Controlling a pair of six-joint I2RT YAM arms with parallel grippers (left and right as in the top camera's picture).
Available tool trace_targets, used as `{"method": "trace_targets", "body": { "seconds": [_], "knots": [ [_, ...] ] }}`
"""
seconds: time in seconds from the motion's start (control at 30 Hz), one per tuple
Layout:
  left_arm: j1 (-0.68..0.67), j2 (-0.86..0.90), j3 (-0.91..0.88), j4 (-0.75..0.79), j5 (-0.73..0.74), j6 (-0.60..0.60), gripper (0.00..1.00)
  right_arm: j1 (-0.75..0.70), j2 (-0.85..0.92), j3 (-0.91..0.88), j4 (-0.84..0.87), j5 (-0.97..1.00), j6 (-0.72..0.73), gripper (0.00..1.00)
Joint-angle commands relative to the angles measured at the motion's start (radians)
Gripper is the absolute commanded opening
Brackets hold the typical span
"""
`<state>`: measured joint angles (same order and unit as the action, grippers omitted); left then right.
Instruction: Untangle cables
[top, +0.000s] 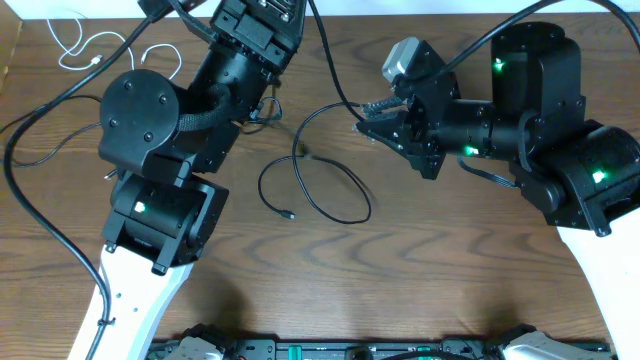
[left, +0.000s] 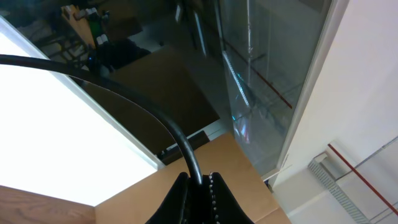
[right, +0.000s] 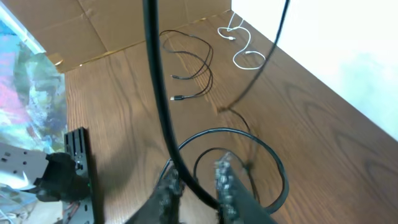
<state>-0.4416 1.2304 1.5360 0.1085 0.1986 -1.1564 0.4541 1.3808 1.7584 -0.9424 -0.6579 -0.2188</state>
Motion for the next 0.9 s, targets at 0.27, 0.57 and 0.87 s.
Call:
{"method": "trace_targets", "body": {
  "seconds": [0.27, 0.57, 0.87],
  "knots": [
    [-0.001, -0.009, 0.015, 0.005, -0.009, -0.008, 0.07, 0.007, 0.002, 0.005, -0.001, 0.0, 0.015, 0.01],
    [-0.001, -0.009, 0.014, -0.008, -0.009, 0.0, 0.08, 0.006, 0.002, 0.005, 0.001, 0.0, 0.128, 0.01],
    [-0.001, -0.001, 0.014, -0.154, -0.103, 0.168, 0.08, 0.003, -0.003, 0.005, 0.034, -0.01, 0.376, 0.01]
  ]
}}
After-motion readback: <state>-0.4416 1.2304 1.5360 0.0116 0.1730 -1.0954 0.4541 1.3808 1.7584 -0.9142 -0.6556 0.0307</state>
